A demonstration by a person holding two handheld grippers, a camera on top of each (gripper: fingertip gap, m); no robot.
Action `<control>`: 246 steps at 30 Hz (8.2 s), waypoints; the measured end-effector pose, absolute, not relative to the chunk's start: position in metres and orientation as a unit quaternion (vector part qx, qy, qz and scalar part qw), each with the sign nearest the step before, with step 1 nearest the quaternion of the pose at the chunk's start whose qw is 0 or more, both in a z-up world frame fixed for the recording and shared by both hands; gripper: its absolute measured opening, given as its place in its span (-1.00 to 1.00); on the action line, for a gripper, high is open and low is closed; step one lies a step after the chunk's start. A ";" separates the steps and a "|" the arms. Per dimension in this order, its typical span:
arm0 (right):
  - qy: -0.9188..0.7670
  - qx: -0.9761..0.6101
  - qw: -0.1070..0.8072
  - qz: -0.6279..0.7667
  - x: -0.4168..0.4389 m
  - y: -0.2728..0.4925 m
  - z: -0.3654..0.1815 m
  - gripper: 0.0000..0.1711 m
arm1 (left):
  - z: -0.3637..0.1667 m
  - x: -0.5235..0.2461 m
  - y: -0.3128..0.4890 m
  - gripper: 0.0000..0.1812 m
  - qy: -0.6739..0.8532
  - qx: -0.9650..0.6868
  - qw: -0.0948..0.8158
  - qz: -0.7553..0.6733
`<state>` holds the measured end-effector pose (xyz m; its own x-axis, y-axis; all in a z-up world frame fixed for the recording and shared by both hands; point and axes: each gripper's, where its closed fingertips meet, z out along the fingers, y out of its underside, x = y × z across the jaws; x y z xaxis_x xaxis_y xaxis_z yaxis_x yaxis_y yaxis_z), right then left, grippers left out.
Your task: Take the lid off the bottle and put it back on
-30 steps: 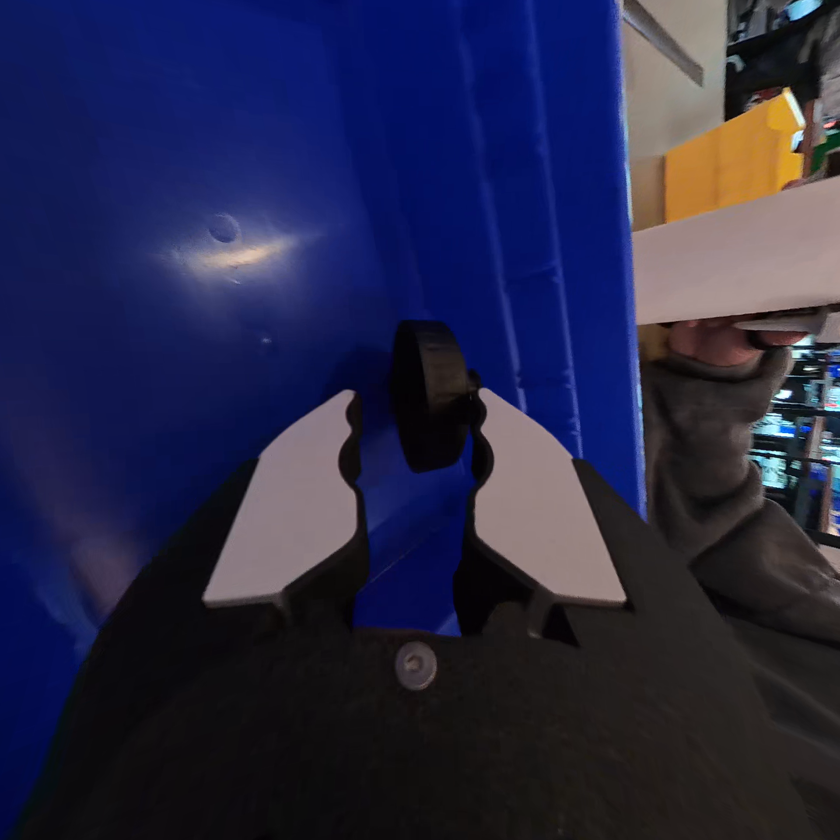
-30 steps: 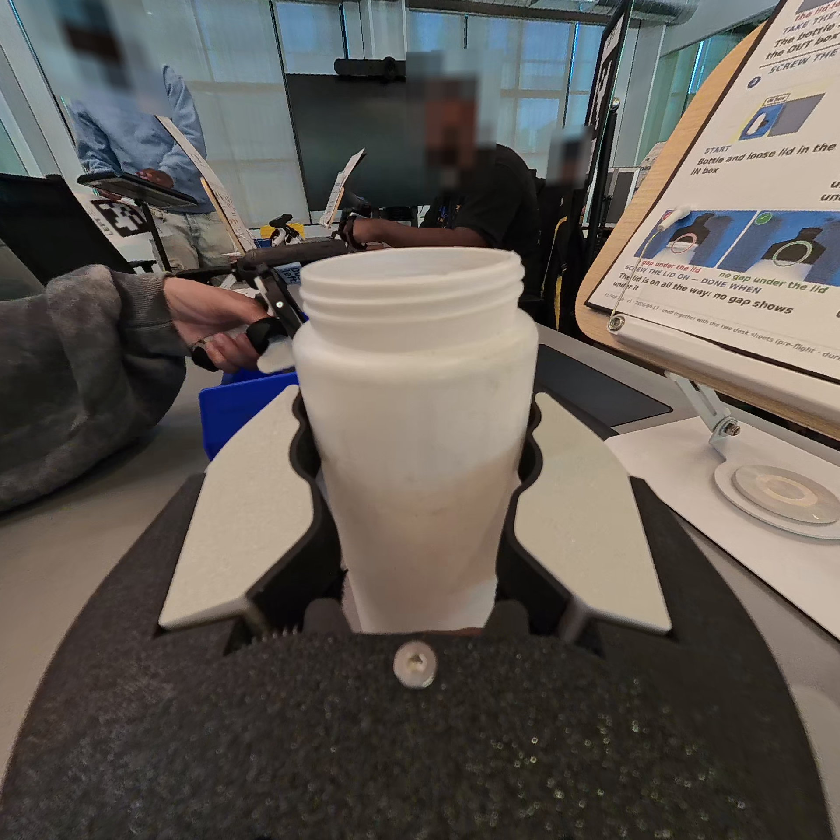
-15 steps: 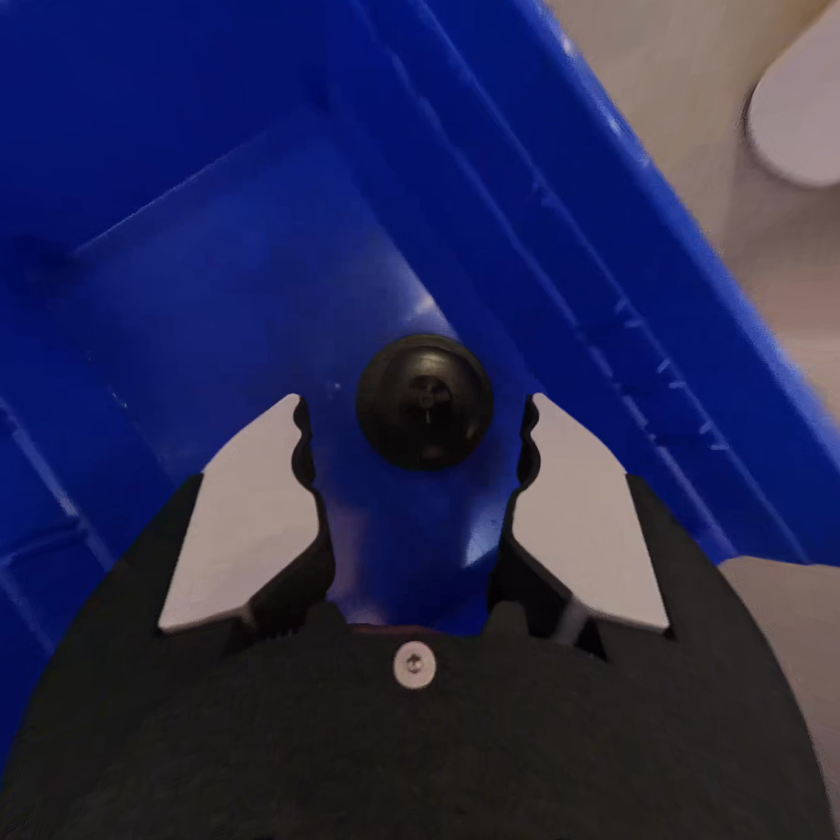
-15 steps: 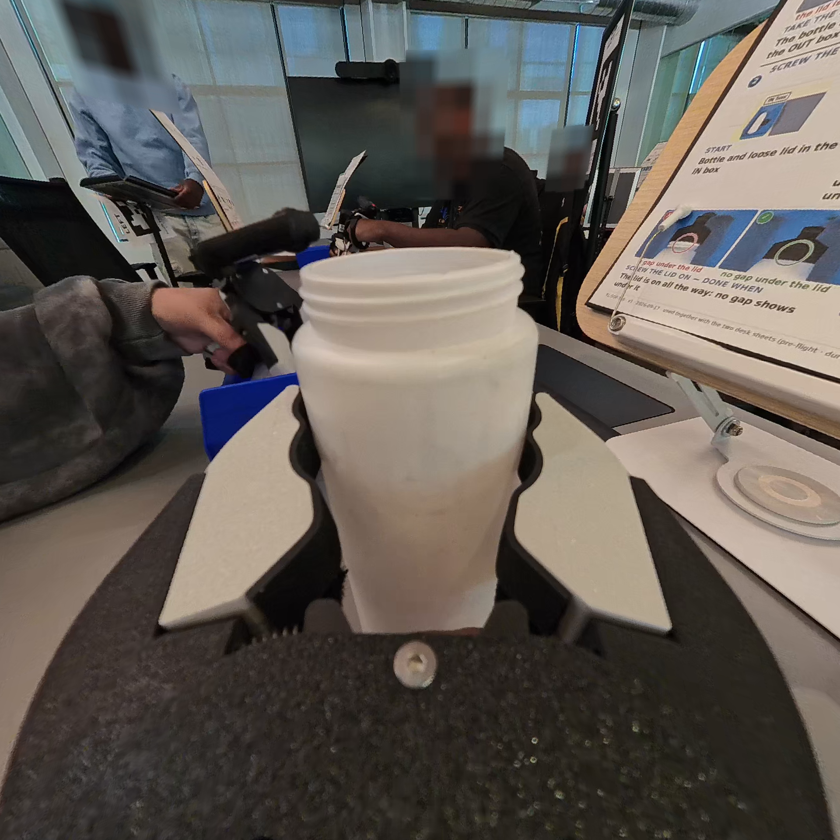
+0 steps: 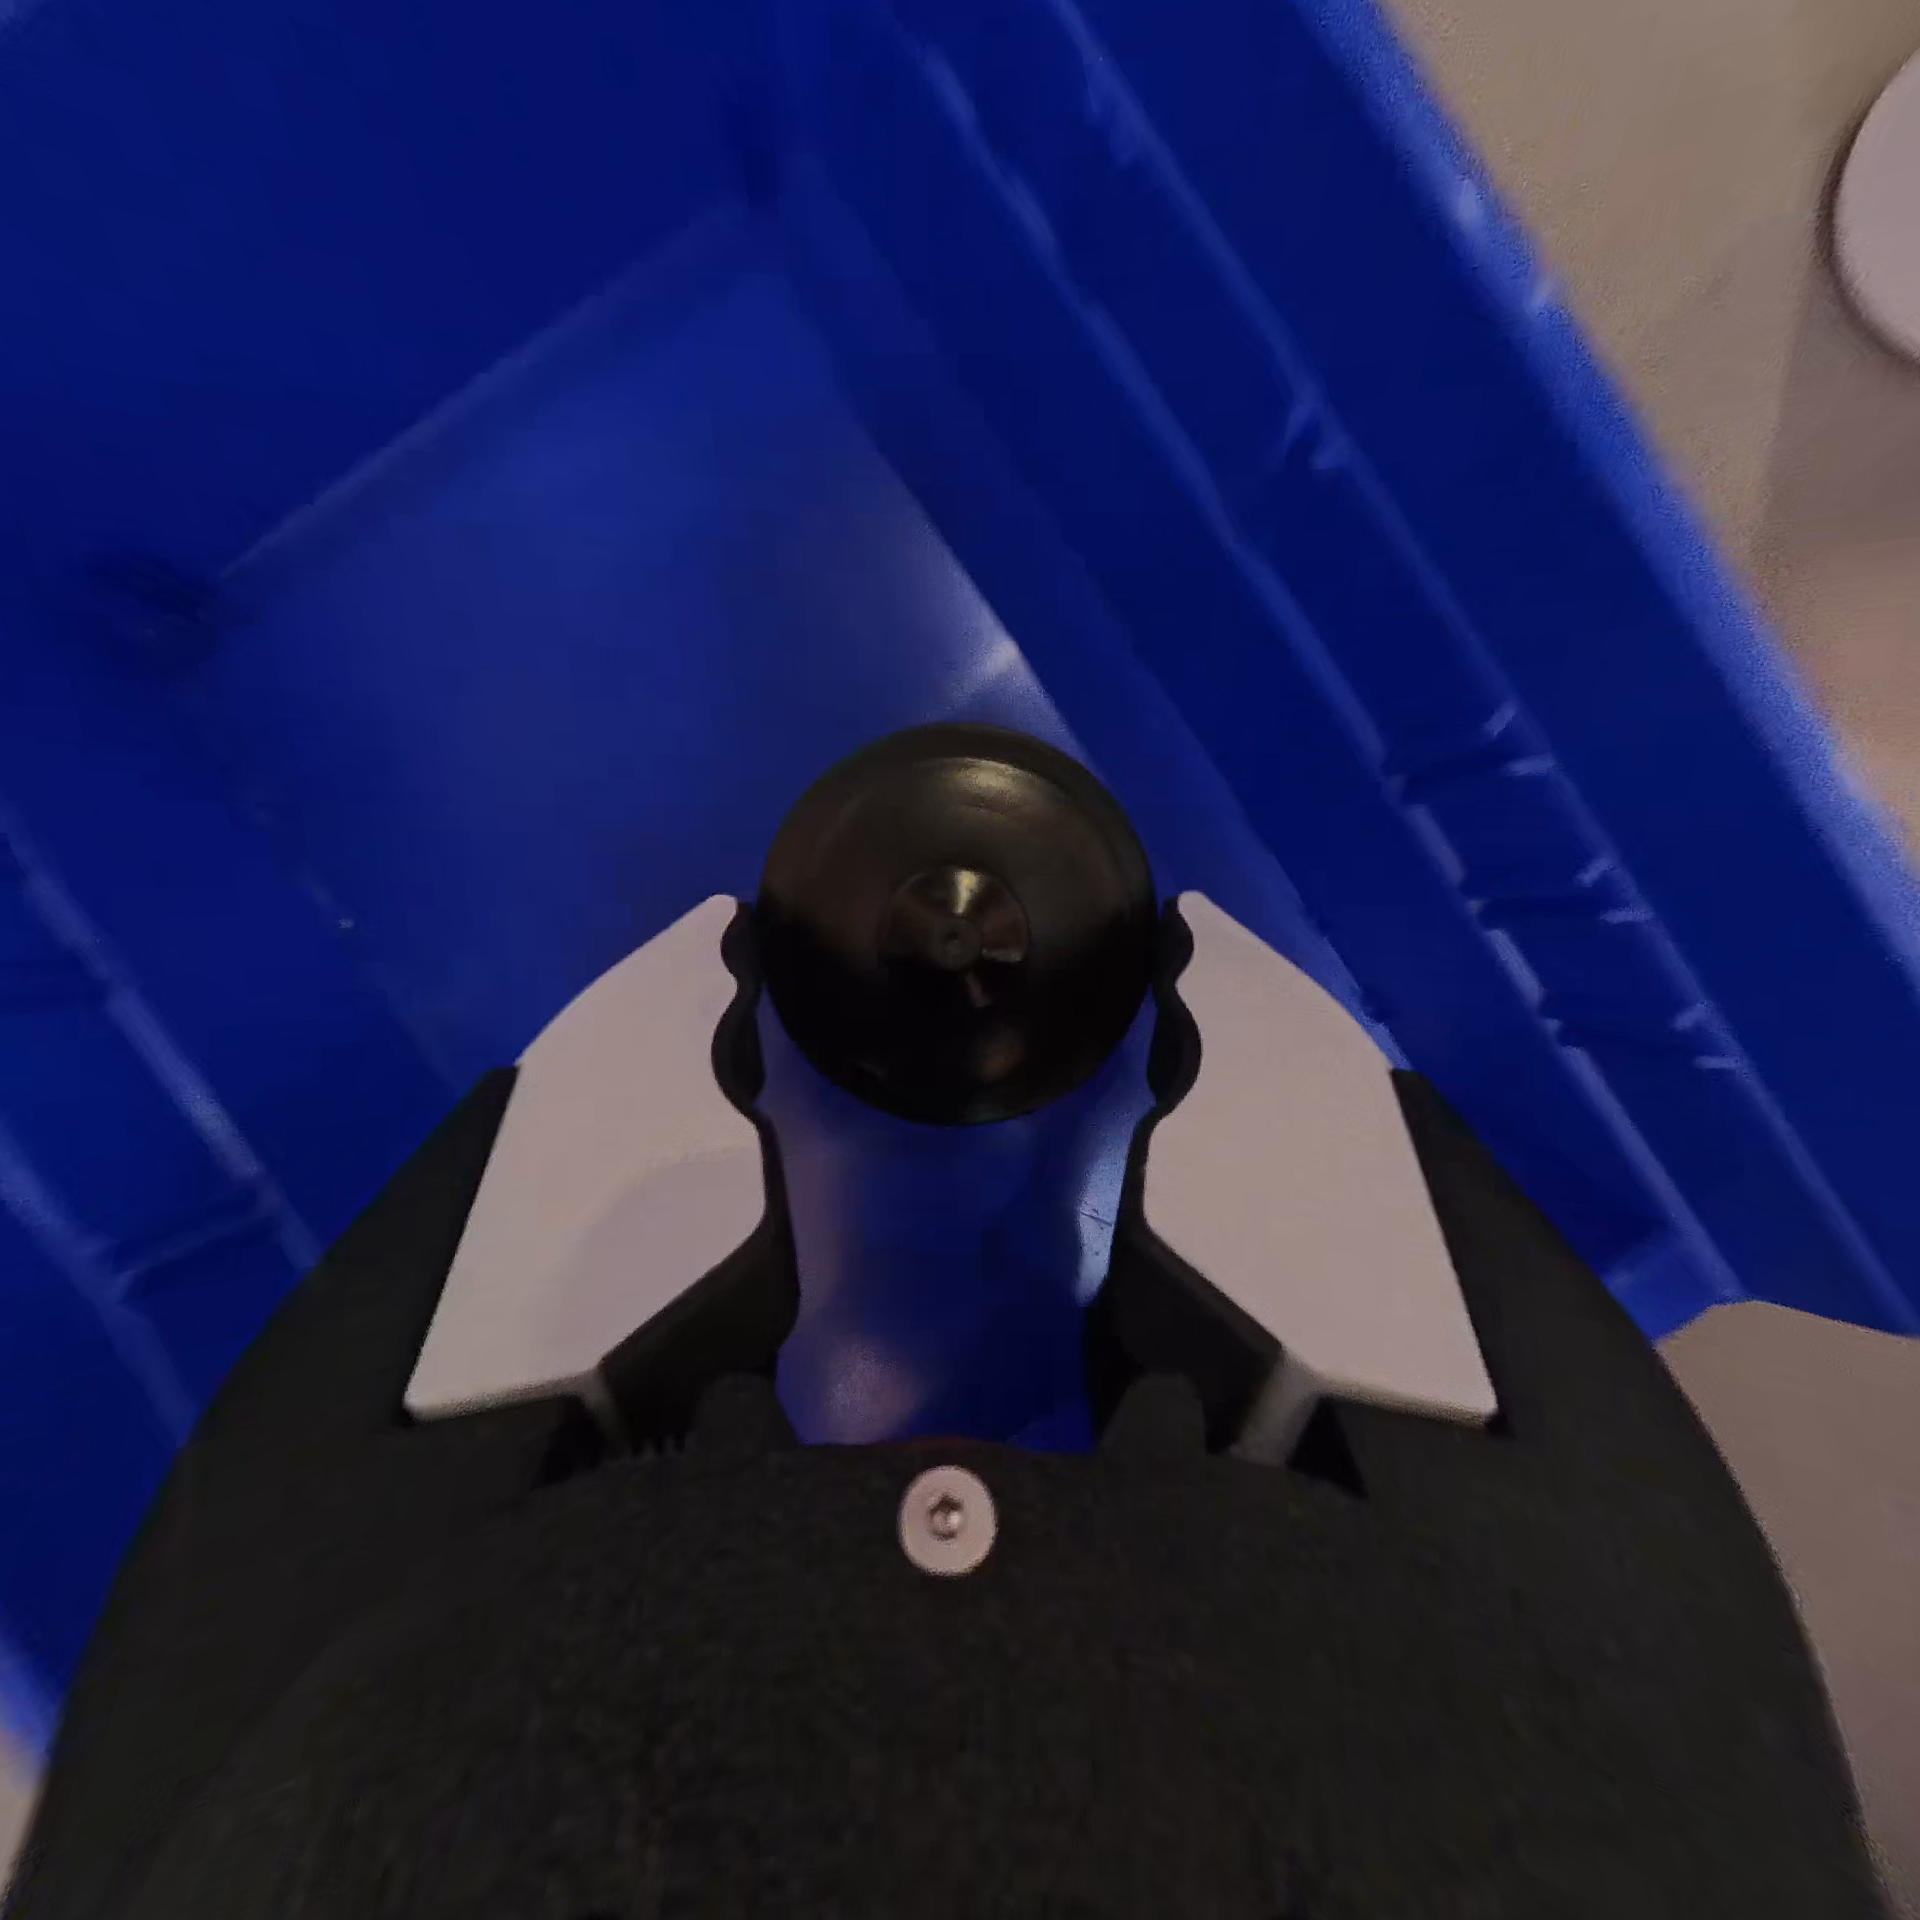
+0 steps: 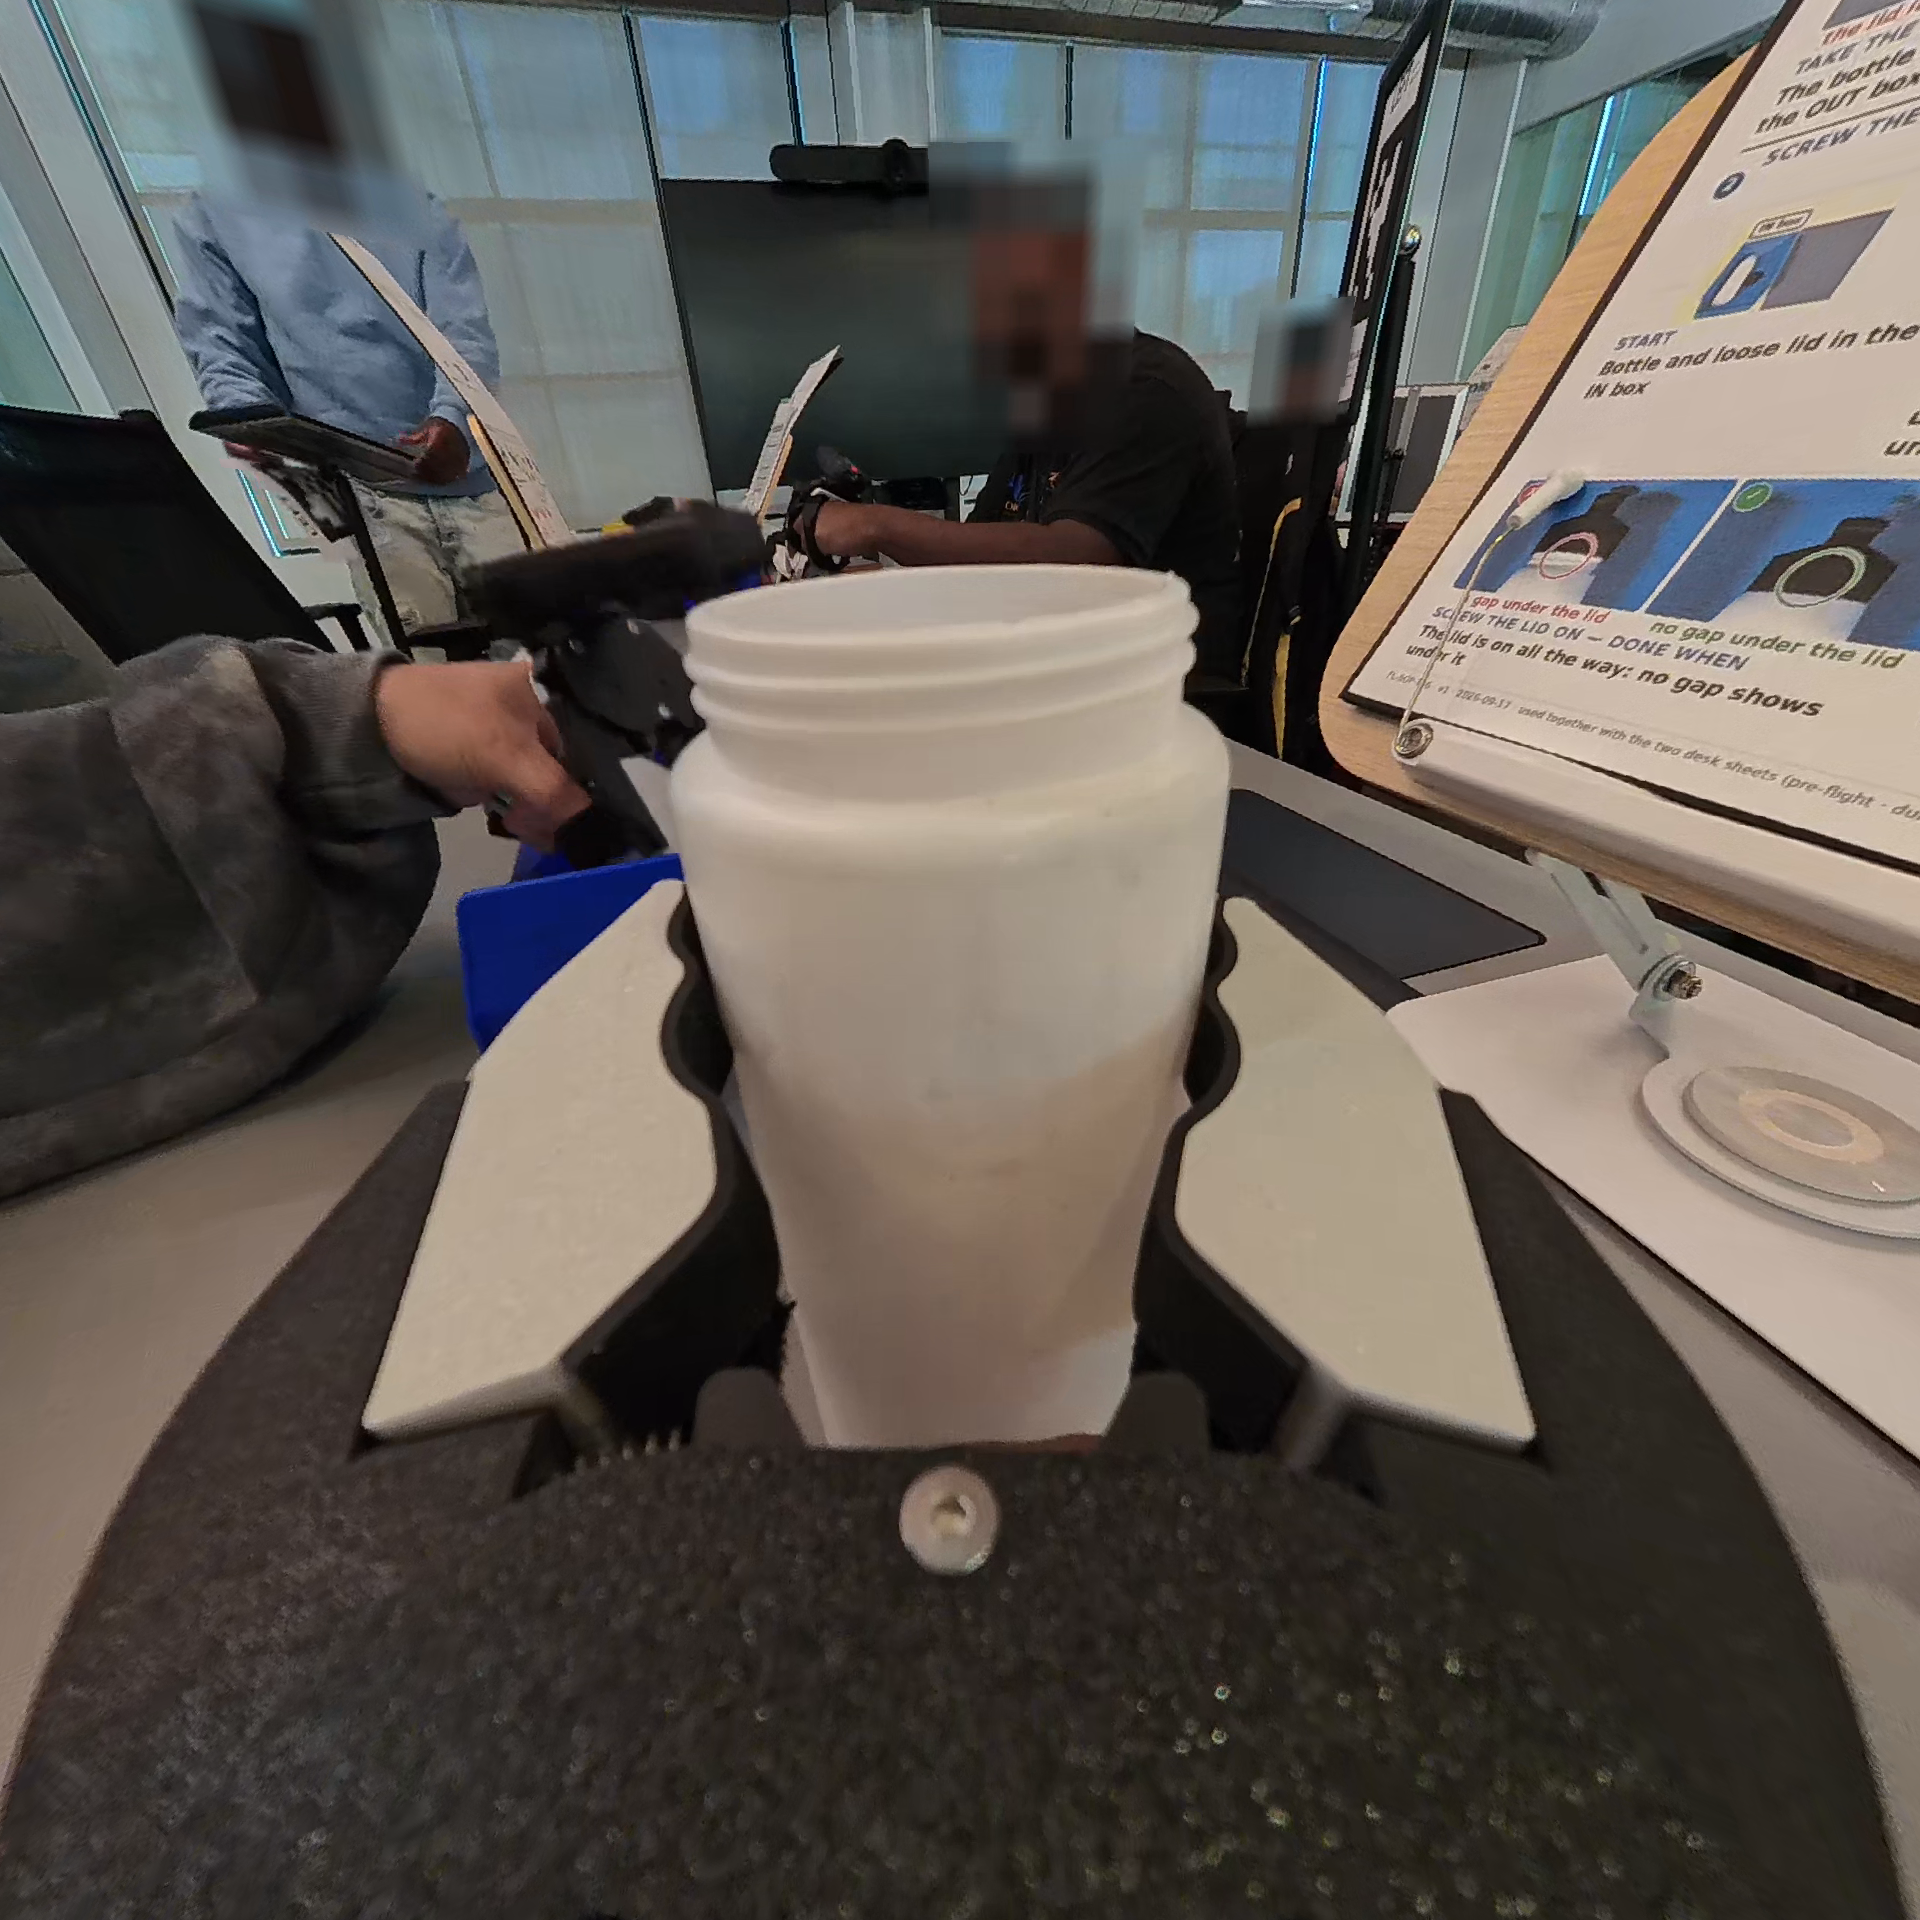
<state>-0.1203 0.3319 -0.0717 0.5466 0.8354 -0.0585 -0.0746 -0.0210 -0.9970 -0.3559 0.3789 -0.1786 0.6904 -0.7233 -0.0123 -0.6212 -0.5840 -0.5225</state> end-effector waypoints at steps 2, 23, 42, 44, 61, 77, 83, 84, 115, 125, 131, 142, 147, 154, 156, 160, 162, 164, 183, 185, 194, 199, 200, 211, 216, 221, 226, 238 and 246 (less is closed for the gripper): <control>-0.309 -0.615 0.628 0.362 -0.120 0.332 -0.072 0.03 | -0.150 -0.353 0.381 -0.20 0.362 -0.883 0.273 -0.122; -0.308 -0.632 0.628 0.334 -0.120 0.332 -0.073 0.02 | 0.032 -0.115 0.309 -0.20 0.528 -0.798 0.243 -0.158; -0.316 -0.641 0.623 0.317 -0.125 0.333 -0.075 0.02 | -0.029 -0.100 0.315 -0.20 0.506 -0.844 0.140 -0.110; -0.318 -0.641 0.623 0.316 -0.126 0.333 -0.075 0.02 | -0.030 -0.102 0.314 -0.20 0.515 -0.842 0.133 -0.096; -0.322 -0.656 0.615 0.296 -0.128 0.335 -0.077 0.02 | -0.030 -0.110 0.316 -0.20 0.629 -0.777 0.031 0.005; -0.309 -0.679 0.606 0.276 -0.127 0.339 -0.078 0.02 | -0.029 -0.110 0.320 -0.20 0.643 -0.764 0.032 0.054; -0.304 -0.684 0.605 0.271 -0.126 0.340 -0.079 0.02 | -0.029 -0.110 0.318 -0.20 0.561 -0.825 0.017 0.068; -0.304 -0.683 0.605 0.273 -0.126 0.340 -0.079 0.02 | -0.029 -0.110 0.318 -0.20 0.565 -0.822 0.017 0.064; -0.299 -0.692 0.600 0.268 -0.126 0.342 -0.079 0.02 | -0.027 -0.110 0.323 -0.21 0.692 -0.704 -0.103 0.124; -0.298 -0.689 0.602 0.273 -0.125 0.343 -0.079 0.02 | -0.027 -0.111 0.324 -0.21 0.647 -0.753 -0.076 0.085; -0.296 -0.689 0.603 0.272 -0.124 0.343 -0.079 0.02 | -0.028 -0.109 0.324 -0.21 0.613 -0.785 -0.067 0.061; -0.292 -0.689 0.605 0.271 -0.123 0.344 -0.078 0.02 | -0.030 -0.107 0.322 -0.21 0.524 -0.851 -0.012 0.022; -0.289 -0.689 0.605 0.274 -0.121 0.345 -0.078 0.02 | -0.030 -0.105 0.323 -0.21 0.507 -0.862 -0.003 0.009; -0.293 -0.687 0.607 0.272 -0.121 0.344 -0.078 0.02 | -0.030 -0.107 0.322 -0.21 0.555 -0.831 -0.029 0.030; -0.294 -0.687 0.606 0.271 -0.122 0.344 -0.078 0.02 | -0.030 -0.108 0.322 -0.21 0.585 -0.809 -0.036 0.039; -0.296 -0.686 0.606 0.273 -0.122 0.343 -0.078 0.02 | -0.030 -0.109 0.324 -0.21 0.647 -0.760 -0.045 0.051; -0.295 -0.686 0.606 0.274 -0.121 0.344 -0.078 0.02 | -0.030 -0.109 0.325 -0.21 0.681 -0.729 -0.049 0.056; -0.299 -0.683 0.606 0.277 -0.122 0.343 -0.078 0.01 | -0.030 -0.110 0.325 -0.21 0.737 -0.672 -0.044 0.062; -0.297 -0.682 0.607 0.281 -0.122 0.344 -0.078 0.02 | -0.014 -0.094 0.332 0.14 0.523 -0.775 0.286 -0.209; -0.296 -0.682 0.607 0.282 -0.122 0.344 -0.078 0.02 | -0.017 -0.100 0.337 0.14 0.454 -0.794 0.339 -0.220; -0.297 -0.683 0.607 0.277 -0.122 0.343 -0.078 0.02 | -0.033 -0.093 0.328 -0.19 0.386 -0.799 0.399 -0.232; -0.299 -0.681 0.608 0.278 -0.122 0.342 -0.078 0.02 | -0.034 -0.094 0.325 -0.19 0.467 -0.766 0.363 -0.252; -0.301 -0.680 0.608 0.279 -0.123 0.342 -0.078 0.02 | -0.034 -0.094 0.325 -0.19 0.489 -0.754 0.351 -0.261; -0.305 -0.676 0.607 0.287 -0.123 0.341 -0.078 0.02 | -0.035 -0.097 0.319 -0.19 0.738 -0.537 0.196 -0.358; -0.307 -0.675 0.606 0.287 -0.124 0.341 -0.078 0.02 | -0.035 -0.099 0.317 -0.18 0.728 -0.545 0.199 -0.364; -0.301 -0.679 0.607 0.282 -0.124 0.342 -0.078 0.02 | -0.033 -0.103 0.321 0.15 0.604 -0.650 0.310 -0.341; -0.297 -0.681 0.608 0.281 -0.123 0.343 -0.078 0.02 | -0.026 -0.100 0.324 0.11 0.420 -0.727 0.431 -0.331; -0.299 -0.682 0.608 0.276 -0.124 0.342 -0.078 0.02 | -0.033 -0.097 0.324 -0.22 0.473 -0.708 0.424 -0.308; -0.300 -0.680 0.607 0.279 -0.125 0.342 -0.078 0.02 | -0.036 -0.102 0.322 -0.22 0.661 -0.600 0.285 -0.349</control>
